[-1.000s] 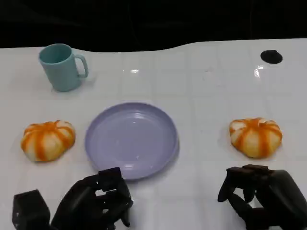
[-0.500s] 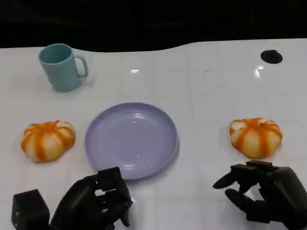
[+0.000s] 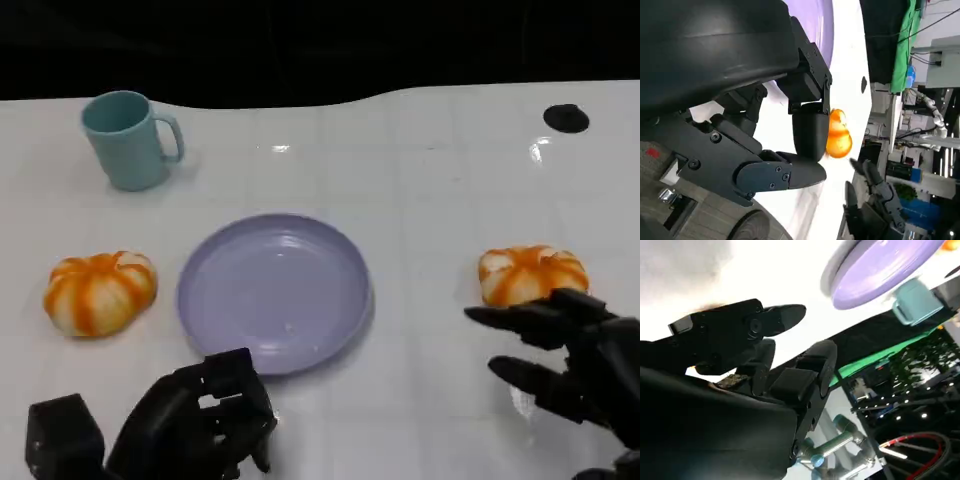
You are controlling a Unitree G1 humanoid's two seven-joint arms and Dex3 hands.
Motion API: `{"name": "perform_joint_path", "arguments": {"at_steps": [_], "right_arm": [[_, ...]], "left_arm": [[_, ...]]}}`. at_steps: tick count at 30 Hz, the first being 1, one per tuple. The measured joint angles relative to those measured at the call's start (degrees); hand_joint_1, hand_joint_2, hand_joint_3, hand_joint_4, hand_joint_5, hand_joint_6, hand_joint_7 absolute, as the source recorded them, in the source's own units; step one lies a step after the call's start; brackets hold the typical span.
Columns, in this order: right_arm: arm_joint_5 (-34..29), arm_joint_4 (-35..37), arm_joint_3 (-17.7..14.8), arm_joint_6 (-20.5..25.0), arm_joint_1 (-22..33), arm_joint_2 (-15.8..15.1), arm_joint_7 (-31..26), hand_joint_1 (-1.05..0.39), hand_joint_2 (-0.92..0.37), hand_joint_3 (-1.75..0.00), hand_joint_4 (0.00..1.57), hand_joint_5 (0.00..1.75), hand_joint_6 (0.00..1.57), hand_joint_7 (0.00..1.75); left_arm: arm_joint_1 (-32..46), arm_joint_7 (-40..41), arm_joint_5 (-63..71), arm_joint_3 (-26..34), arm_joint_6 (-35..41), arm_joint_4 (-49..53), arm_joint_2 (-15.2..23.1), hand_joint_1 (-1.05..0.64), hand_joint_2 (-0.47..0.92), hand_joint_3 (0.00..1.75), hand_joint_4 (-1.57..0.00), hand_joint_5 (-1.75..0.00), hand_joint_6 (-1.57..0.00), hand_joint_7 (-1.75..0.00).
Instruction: Grasp the bread from the table and place it into the plate.
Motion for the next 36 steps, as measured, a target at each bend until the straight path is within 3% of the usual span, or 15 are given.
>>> {"name": "perform_joint_path", "arguments": {"at_steps": [5, 7, 18, 25, 36], "right_arm": [[-1.19, -2.51, -1.09, 3.61, -0.64, -1.36, 0.28, -0.44, -0.92, -0.05, 0.36, 0.33, 0.58, 0.0], [-1.19, -3.47, -1.53, 4.98, -0.83, -1.75, 0.84, -0.49, -0.92, -0.04, 0.28, 0.29, 0.48, 0.0], [-4.44, -10.9, -1.41, 17.66, -0.98, -3.64, 10.34, -0.58, -0.92, -0.02, 0.08, 0.19, 0.26, 0.0], [-9.32, -11.11, 2.52, 27.56, -5.95, -4.1, 19.76, -0.62, -0.91, 0.0, 0.04, 0.2, 0.22, 0.01], [-12.47, 0.18, 8.76, 31.89, -16.45, -4.34, 21.38, -0.56, -0.84, 0.0, 0.12, 0.23, 0.31, 0.02]], "left_arm": [[0.01, 0.0, 0.0, -0.08, 0.0, -0.01, -0.01, -0.53, 0.71, 0.56, -0.8, -1.75, -0.78, -1.39], [0.03, 0.0, -0.01, -0.08, -0.01, -0.01, -0.02, -0.53, 0.71, 0.56, -0.8, -1.75, -0.78, -1.39], [0.22, 0.04, 0.47, -0.33, -0.49, -0.1, -0.23, -0.54, 0.71, 0.57, -0.8, -1.75, -0.77, -1.4], [0.45, 0.04, 0.43, -0.34, -0.49, -0.43, -0.37, -0.55, 0.71, 0.58, -0.8, -1.75, -0.76, -1.41], [1.39, 0.07, 0.42, -0.51, -0.8, -1.05, -0.45, -0.53, 0.69, 0.58, -0.8, -1.75, -0.77, -1.41]]}}
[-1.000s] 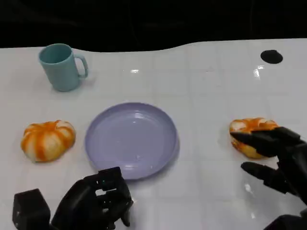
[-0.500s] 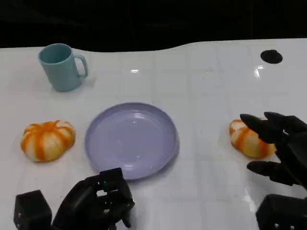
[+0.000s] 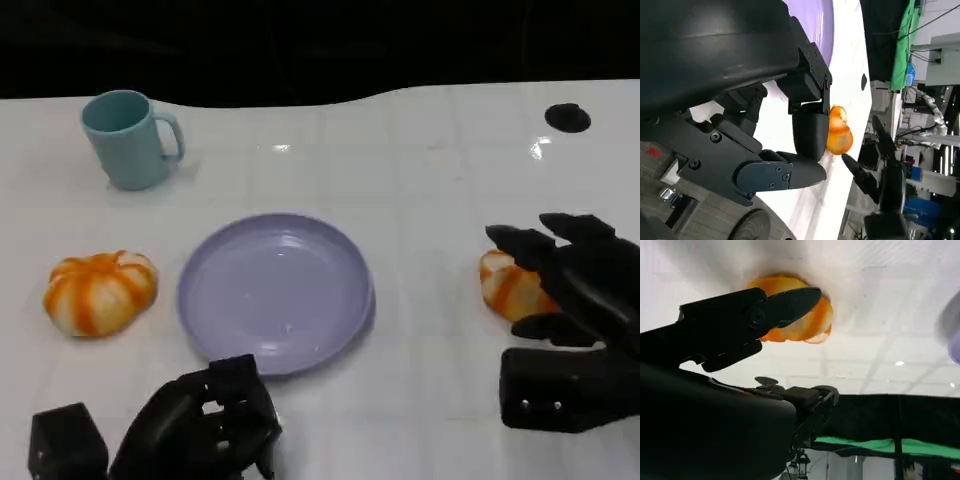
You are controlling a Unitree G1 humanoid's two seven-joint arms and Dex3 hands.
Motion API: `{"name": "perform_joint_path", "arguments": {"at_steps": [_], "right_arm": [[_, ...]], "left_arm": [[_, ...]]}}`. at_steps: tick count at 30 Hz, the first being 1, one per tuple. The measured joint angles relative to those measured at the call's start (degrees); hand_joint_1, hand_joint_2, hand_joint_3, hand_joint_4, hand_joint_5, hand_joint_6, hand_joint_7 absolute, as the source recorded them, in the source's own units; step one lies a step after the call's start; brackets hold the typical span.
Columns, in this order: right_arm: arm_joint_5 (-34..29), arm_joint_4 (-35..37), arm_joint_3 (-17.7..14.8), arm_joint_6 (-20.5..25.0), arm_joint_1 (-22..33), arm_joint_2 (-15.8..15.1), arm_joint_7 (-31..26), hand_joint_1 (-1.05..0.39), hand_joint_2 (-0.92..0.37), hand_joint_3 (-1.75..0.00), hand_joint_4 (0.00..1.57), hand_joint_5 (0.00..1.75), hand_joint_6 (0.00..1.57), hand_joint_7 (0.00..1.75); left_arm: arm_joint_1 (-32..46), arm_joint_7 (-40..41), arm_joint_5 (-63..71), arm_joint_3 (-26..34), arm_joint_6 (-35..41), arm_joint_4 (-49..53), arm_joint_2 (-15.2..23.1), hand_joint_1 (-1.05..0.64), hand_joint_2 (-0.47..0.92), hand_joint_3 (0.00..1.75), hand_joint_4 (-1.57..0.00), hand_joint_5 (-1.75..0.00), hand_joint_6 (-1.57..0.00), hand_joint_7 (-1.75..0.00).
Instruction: Grasp the bread from the table and place it into the plate.
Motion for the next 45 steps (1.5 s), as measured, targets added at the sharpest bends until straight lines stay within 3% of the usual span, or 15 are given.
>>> {"name": "perform_joint_path", "arguments": {"at_steps": [18, 21, 27, 28, 29, 30, 32, 33, 34, 35, 36, 37, 40, 42, 45], "right_arm": [[0.25, 16.29, 6.47, 2.63, -8.89, 1.62, -1.42, -0.48, -0.86, -0.01, 0.2, 0.15, 0.38, 0.01], [0.67, 17.8, 7.25, 2.85, -9.45, 1.87, -1.29, -0.43, -0.87, -0.01, 0.31, 0.15, 0.46, 0.03], [3.61, 21.08, 7.09, 1.69, -10.7, 2.67, -2.47, -0.3, -0.9, 0.0, 0.95, 0.23, 0.85, 0.07], [4.62, 21.71, 6.77, 0.9, -10.96, 2.79, -3.28, -0.27, -0.9, 0.0, 0.97, 0.4, 0.93, 0.06], [5.22, 22.48, 6.53, 0.01, -11.17, 2.89, -4.34, -0.22, -0.89, 0.0, 0.9, 0.89, 1.05, 0.06], [5.99, 23.44, 6.17, -1.13, -11.31, 3.03, -5.75, -0.2, -0.89, 0.0, 0.87, 1.13, 1.11, 0.06], [6.88, 25.3, 5.78, -3.29, -11.61, 3.19, -8.39, -0.13, -0.92, -0.03, 0.84, 1.38, 1.23, 0.09], [7.1, 26.12, 5.71, -4.19, -11.82, 3.25, -9.38, -0.12, -0.92, -0.05, 0.83, 1.42, 1.25, 0.1], [7.24, 26.89, 5.71, -5.05, -12.06, 3.27, -10.12, -0.1, -0.92, -0.12, 0.82, 1.54, 1.26, 0.27], [7.3, 27.61, 5.7, -5.96, -12.29, 3.27, -10.85, -0.1, -0.91, -0.21, 0.8, 1.66, 0.99, 0.96], [7.36, 28.14, 5.69, -6.97, -12.38, 3.27, -11.72, -0.1, -0.91, -0.23, 0.8, 1.7, 0.84, 1.29], [7.38, 28.65, 5.69, -8.09, -12.39, 3.27, -12.6, -0.1, -0.91, -0.26, 0.8, 1.72, 0.75, 1.48], [7.42, 29.27, 5.67, -10.7, -12.39, 3.26, -14.59, -0.09, -0.87, -0.32, 0.86, 1.74, 0.66, 1.69], [7.6, 29.5, 5.49, -12.63, -12.39, 3.27, -16.39, -0.09, -0.64, -0.69, 0.9, 1.75, 0.7, 1.69], [7.6, 29.72, 5.31, -14.65, -12.39, 3.4, -20.31, -0.07, -0.49, -0.96, 0.92, 1.75, 0.75, 1.66]], "left_arm": [[0.61, 0.58, 0.08, -0.25, 0.28, -1.45, -0.14, -0.56, 0.7, 0.57, -0.82, -1.75, -0.77, -1.42], [0.61, 0.57, 0.04, -0.26, 0.29, -1.45, -0.15, -0.55, 0.69, 0.57, -0.82, -1.75, -0.77, -1.41], [0.61, 0.56, -0.07, -0.23, 0.35, -1.45, -0.16, -0.55, 0.7, 0.56, -0.82, -1.75, -0.78, -1.4], [0.61, 0.56, -0.06, -0.24, 0.35, -1.45, -0.17, -0.55, 0.7, 0.56, -0.82, -1.75, -0.78, -1.4], [0.61, 0.56, -0.05, -0.24, 0.35, -1.45, -0.18, -0.56, 0.7, 0.56, -0.82, -1.75, -0.78, -1.4], [0.61, 0.56, -0.06, -0.24, 0.35, -1.45, -0.18, -0.56, 0.7, 0.56, -0.82, -1.75, -0.78, -1.4], [0.6, 0.56, -0.06, -0.24, 0.38, -1.45, -0.22, -0.55, 0.7, 0.56, -0.82, -1.75, -0.78, -1.39], [0.6, 0.56, -0.05, -0.25, 0.38, -1.45, -0.26, -0.55, 0.7, 0.56, -0.82, -1.75, -0.78, -1.39], [0.6, 0.56, -0.05, -0.26, 0.37, -1.45, -0.3, -0.55, 0.7, 0.56, -0.81, -1.75, -0.78, -1.39], [0.6, 0.56, -0.02, -0.28, 0.37, -1.45, -0.32, -0.54, 0.7, 0.56, -0.81, -1.75, -0.78, -1.39], [0.6, 0.57, 0.0, -0.3, 0.37, -1.45, -0.34, -0.54, 0.7, 0.56, -0.8, -1.75, -0.78, -1.39], [0.6, 0.57, 0.01, -0.33, 0.38, -1.47, -0.34, -0.54, 0.7, 0.56, -0.8, -1.75, -0.78, -1.39], [0.61, 0.57, 0.02, -0.55, 0.58, -1.6, -0.39, -0.54, 0.7, 0.56, -0.8, -1.75, -0.78, -1.39], [0.62, 0.58, 0.06, -0.67, 0.74, -1.61, -0.48, -0.55, 0.7, 0.56, -0.8, -1.75, -0.78, -1.39], [0.62, 0.82, 0.28, -0.72, 0.74, -1.61, -0.55, -0.55, 0.7, 0.57, -0.81, -1.75, -0.77, -1.4]]}}
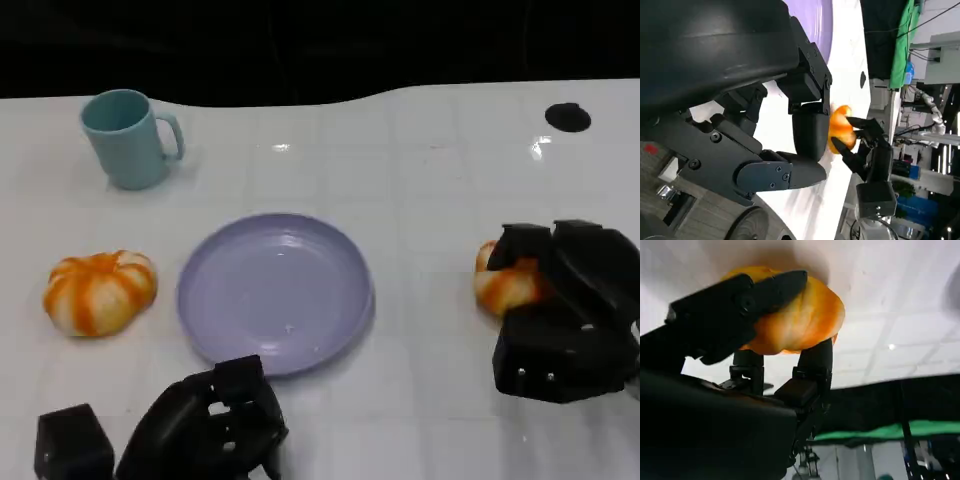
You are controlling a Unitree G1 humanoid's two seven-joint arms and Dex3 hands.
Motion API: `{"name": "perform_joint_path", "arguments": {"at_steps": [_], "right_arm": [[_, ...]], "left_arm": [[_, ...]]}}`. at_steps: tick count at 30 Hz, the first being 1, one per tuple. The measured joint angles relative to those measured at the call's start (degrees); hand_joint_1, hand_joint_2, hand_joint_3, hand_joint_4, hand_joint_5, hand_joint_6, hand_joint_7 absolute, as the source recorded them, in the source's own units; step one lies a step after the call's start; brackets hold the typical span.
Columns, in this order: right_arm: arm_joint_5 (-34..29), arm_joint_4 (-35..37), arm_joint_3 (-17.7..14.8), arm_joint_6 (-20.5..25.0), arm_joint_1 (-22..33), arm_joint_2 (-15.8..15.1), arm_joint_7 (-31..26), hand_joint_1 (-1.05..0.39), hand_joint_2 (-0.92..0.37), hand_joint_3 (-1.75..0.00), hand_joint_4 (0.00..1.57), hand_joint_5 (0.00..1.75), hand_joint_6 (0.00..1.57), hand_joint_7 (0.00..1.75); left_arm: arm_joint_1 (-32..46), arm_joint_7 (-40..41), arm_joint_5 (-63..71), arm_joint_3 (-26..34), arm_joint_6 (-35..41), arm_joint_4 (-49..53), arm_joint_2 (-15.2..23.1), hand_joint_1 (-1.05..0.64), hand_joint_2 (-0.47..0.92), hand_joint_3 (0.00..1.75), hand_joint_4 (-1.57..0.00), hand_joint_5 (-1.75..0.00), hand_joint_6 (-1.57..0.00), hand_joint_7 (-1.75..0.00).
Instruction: Grasp the bread from the table and place it into the plate.
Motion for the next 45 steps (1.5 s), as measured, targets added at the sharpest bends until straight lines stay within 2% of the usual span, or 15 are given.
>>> {"name": "perform_joint_path", "arguments": {"at_steps": [3, 10, 14, 20, 23, 26, 33, 37, 45], "right_arm": [[0.67, 0.06, -0.37, -1.61, 0.0, 0.41, -2.35, -0.07, -0.44, -1.06, 0.94, 1.75, 0.75, 1.67], [2.97, -0.41, -1.47, -3.8, 0.0, 2.91, -4.29, -0.04, -0.39, -1.2, 0.95, 1.75, 0.75, 1.7], [4.26, -3.73, -2.42, -4.67, 0.35, 3.57, -4.16, -0.03, -0.34, -1.29, 0.97, 1.75, 0.77, 1.71], [6.2, -10.29, -2.75, -6.4, 2.37, 4.98, -2.4, 0.01, -0.23, -1.42, 1.0, 1.75, 0.82, 1.65], [6.54, -11.73, -2.57, -8.37, 2.86, 6.98, -2.0, -0.02, -0.2, -1.52, 1.02, 1.75, 0.82, 1.68], [6.5, -12.61, -2.19, -8.65, 2.85, 9.58, -1.64, -0.03, -0.17, -1.51, 1.01, 1.75, 0.82, 1.69], [5.19, -12.07, 0.18, -8.73, 1.23, 14.77, -1.8, -0.04, -0.15, -1.55, 1.04, 1.75, 0.86, 1.6], [4.44, -9.78, 1.67, -8.8, -0.86, 17.45, -2.46, -0.02, -0.14, -1.58, 1.05, 1.75, 0.82, 1.73], [2.96, -1.19, 4.09, -10.12, -4.38, 22.08, -5.64, -0.03, -0.18, -1.58, 1.05, 1.75, 0.82, 1.75]], "left_arm": [[0.0, 0.59, 0.63, -0.16, -0.02, 0.01, 0.0, -0.53, 0.71, 0.58, -0.8, -1.75, -0.76, -1.4], [-0.16, 0.62, 0.92, -0.23, -0.85, 0.39, -0.04, -0.52, 0.7, 0.58, -0.8, -1.75, -0.77, -1.4], [-0.16, 0.6, 0.85, -0.21, -0.84, 0.38, -0.03, -0.53, 0.7, 0.58, -0.8, -1.75, -0.77, -1.39], [-0.04, 0.6, 0.85, -0.19, -0.88, 0.15, -0.03, -0.53, 0.7, 0.59, -0.8, -1.75, -0.77, -1.39], [-0.01, 0.42, 0.51, 0.07, -1.08, 0.27, 0.0, -0.56, 0.7, 0.59, -0.81, -1.75, -0.78, -1.39], [-0.01, 0.44, 0.52, 0.07, -1.06, 0.27, 0.06, -0.55, 0.7, 0.59, -0.8, -1.75, -0.77, -1.4], [0.16, 0.43, 0.31, 0.15, -0.89, 0.05, 0.49, -0.52, 0.67, 0.62, -0.8, -1.75, -0.77, -1.4], [0.27, 0.41, 0.2, 0.18, -0.74, -0.01, 0.69, -0.52, 0.66, 0.63, -0.79, -1.75, -0.77, -1.4], [0.27, 0.17, -0.2, 0.17, -0.72, 0.04, 0.84, -0.52, 0.65, 0.66, -0.81, -1.75, -0.77, -1.41]]}}
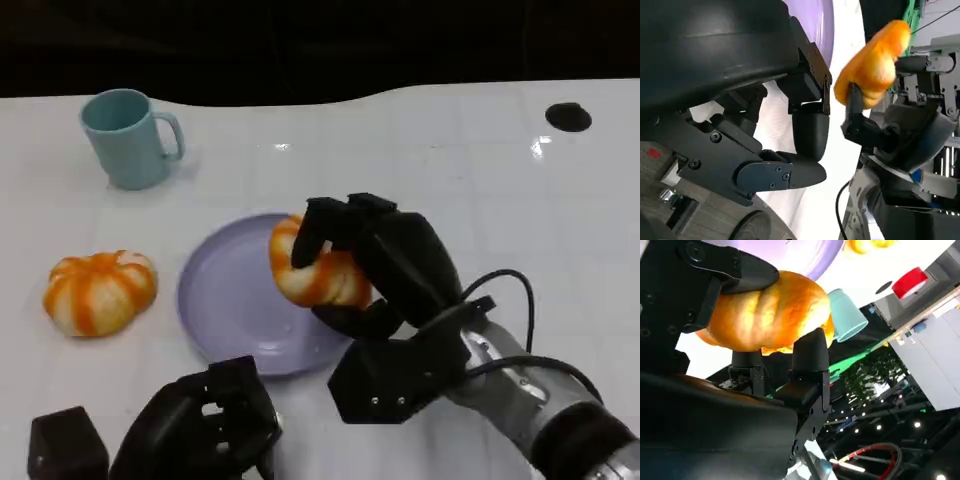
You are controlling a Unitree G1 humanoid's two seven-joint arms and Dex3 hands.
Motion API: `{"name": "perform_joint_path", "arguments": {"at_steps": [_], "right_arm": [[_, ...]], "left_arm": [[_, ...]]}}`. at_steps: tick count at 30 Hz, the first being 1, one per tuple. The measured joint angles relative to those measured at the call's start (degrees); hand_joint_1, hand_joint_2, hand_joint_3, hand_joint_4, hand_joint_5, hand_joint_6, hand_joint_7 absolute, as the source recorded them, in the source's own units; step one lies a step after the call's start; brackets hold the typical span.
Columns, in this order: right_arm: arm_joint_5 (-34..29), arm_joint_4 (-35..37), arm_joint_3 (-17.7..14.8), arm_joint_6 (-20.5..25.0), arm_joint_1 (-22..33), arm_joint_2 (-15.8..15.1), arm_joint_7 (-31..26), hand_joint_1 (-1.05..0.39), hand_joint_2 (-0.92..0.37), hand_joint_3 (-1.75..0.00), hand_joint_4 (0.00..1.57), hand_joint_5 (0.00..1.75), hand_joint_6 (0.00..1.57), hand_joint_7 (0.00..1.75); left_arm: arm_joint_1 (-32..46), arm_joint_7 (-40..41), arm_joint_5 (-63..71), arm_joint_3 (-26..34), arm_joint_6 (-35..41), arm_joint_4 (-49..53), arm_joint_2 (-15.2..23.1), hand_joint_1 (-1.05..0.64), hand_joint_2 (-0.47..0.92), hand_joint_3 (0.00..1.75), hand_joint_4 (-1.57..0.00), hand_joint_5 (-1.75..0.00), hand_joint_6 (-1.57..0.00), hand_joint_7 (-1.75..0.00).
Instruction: Grasp the bread from the table and place it into the plate.
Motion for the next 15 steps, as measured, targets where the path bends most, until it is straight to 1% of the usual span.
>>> {"name": "perform_joint_path", "arguments": {"at_steps": [2, 3, 4, 5, 6, 7, 8, 9, 10, 11, 12, 13, 14, 15], "right_arm": [[-0.18, 1.84, 0.25, -0.07, -0.78, 0.94, -0.77, -0.03, -0.18, -1.57, 1.03, 1.75, 0.81, 1.74], [-0.23, 2.57, 0.31, -0.09, -1.17, 1.31, -1.04, -0.03, -0.18, -1.55, 1.0, 1.75, 0.82, 1.65], [-0.24, 3.29, 0.33, -0.09, -1.57, 1.69, -1.27, -0.04, -0.19, -1.49, 0.93, 1.71, 0.84, 1.45], [-0.3, 3.8, 0.39, -0.05, -1.86, 1.93, -1.42, -0.04, -0.21, -1.44, 0.91, 1.66, 0.86, 1.31], [-0.42, 4.06, 0.46, 0.04, -2.03, 2.06, -1.57, -0.06, -0.25, -1.34, 0.89, 1.57, 0.86, 1.16], [-0.62, 4.22, 0.62, 0.47, -2.23, 2.15, -1.61, -0.1, -0.33, -1.17, 0.81, 1.3, 0.83, 0.87], [-0.96, 4.28, 0.78, 1.17, -2.42, 2.2, -1.61, -0.11, -0.37, -1.09, 0.79, 1.17, 0.84, 0.69], [-1.33, 4.28, 1.01, 1.99, -2.58, 2.2, -1.59, -0.14, -0.42, -1.0, 0.66, 0.99, 0.79, 0.52], [-1.51, 4.27, 1.22, 2.78, -2.68, 2.18, -1.36, -0.18, -0.49, -0.87, 0.57, 0.76, 0.74, 0.32], [-1.67, 4.26, 1.51, 3.44, -2.74, 2.09, -0.79, -0.21, -0.53, -0.79, 0.51, 0.64, 0.7, 0.21], [-1.83, 4.24, 1.91, 3.98, -2.77, 1.91, -0.02, -0.25, -0.58, -0.69, 0.43, 0.55, 0.65, 0.13], [-1.96, 4.23, 2.29, 4.39, -2.77, 1.69, 1.03, -0.31, -0.69, -0.49, 0.32, 0.52, 0.56, 0.05], [-1.99, 4.2, 2.45, 4.84, -2.77, 1.54, 2.26, -0.35, -0.78, -0.33, 0.23, 0.54, 0.51, 0.03], [-1.97, 4.08, 2.53, 5.26, -2.77, 1.44, 3.56, -0.4, -0.85, -0.21, 0.14, 0.56, 0.45, 0.02]], "left_arm": [[0.0, 0.0, 0.0, -0.01, 0.0, 0.02, -0.01, -0.52, 0.65, 0.66, -0.8, -1.75, -0.77, -1.4], [0.0, 0.0, 0.0, -0.01, 0.0, 0.02, -0.01, -0.52, 0.65, 0.66, -0.8, -1.75, -0.77, -1.4], [0.0, 0.0, 0.0, -0.01, 0.0, 0.02, -0.01, -0.53, 0.65, 0.66, -0.8, -1.75, -0.77, -1.4], [0.0, 0.0, 0.0, -0.01, 0.0, 0.02, -0.02, -0.53, 0.65, 0.66, -0.79, -1.75, -0.77, -1.4], [0.0, 0.0, 0.0, -0.01, 0.0, 0.02, -0.02, -0.53, 0.65, 0.66, -0.79, -1.75, -0.77, -1.4], [0.0, 0.01, 0.02, -0.01, 0.0, 0.02, -0.01, -0.53, 0.65, 0.66, -0.79, -1.75, -0.77, -1.4], [0.0, 0.01, 0.03, -0.02, 0.0, 0.02, -0.01, -0.53, 0.65, 0.66, -0.79, -1.75, -0.77, -1.4], [0.0, 0.01, 0.06, -0.03, 0.0, 0.02, -0.01, -0.53, 0.65, 0.66, -0.79, -1.75, -0.77, -1.4], [0.0, 0.01, 0.06, -0.04, 0.0, 0.02, -0.01, -0.53, 0.65, 0.66, -0.79, -1.75, -0.77, -1.4], [0.0, 0.01, 0.05, -0.05, 0.0, 0.02, -0.01, -0.53, 0.65, 0.66, -0.79, -1.75, -0.77, -1.4], [0.0, 0.0, 0.05, -0.05, 0.0, 0.02, -0.01, -0.53, 0.65, 0.66, -0.79, -1.75, -0.77, -1.4], [0.0, 0.0, 0.05, -0.05, -0.01, 0.03, -0.01, -0.53, 0.65, 0.66, -0.79, -1.75, -0.77, -1.4], [0.0, 0.01, 0.05, -0.05, -0.02, 0.03, -0.01, -0.53, 0.65, 0.67, -0.79, -1.75, -0.77, -1.4], [0.0, 0.01, 0.05, -0.06, -0.02, 0.03, -0.01, -0.53, 0.65, 0.67, -0.79, -1.75, -0.77, -1.4]]}}
